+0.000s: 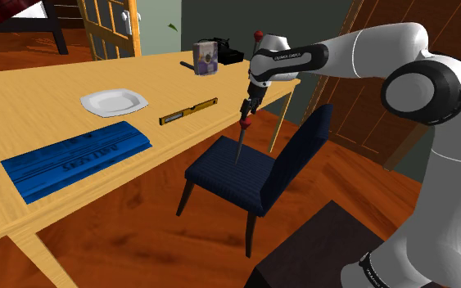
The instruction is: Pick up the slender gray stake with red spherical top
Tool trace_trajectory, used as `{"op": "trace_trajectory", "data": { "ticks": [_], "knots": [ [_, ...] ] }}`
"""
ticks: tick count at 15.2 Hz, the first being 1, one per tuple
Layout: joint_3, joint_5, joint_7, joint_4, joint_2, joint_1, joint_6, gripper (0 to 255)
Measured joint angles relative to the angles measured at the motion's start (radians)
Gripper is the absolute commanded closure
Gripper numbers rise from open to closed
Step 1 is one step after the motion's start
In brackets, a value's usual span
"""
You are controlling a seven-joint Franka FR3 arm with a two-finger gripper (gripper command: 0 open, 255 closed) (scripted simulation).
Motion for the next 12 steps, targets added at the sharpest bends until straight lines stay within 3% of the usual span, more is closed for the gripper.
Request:
{"op": "trace_trajectory", "data": {
  "ticks": [4,5,12],
  "knots": [
    [0.003,0.004,-0.001,-0.020,0.020,0.002,0.041,0],
    [0.003,0.004,-0.002,-0.023,0.022,0.001,0.046,255],
    [0.002,0.005,-0.004,-0.025,0.024,0.000,0.051,255]
  ]
}}
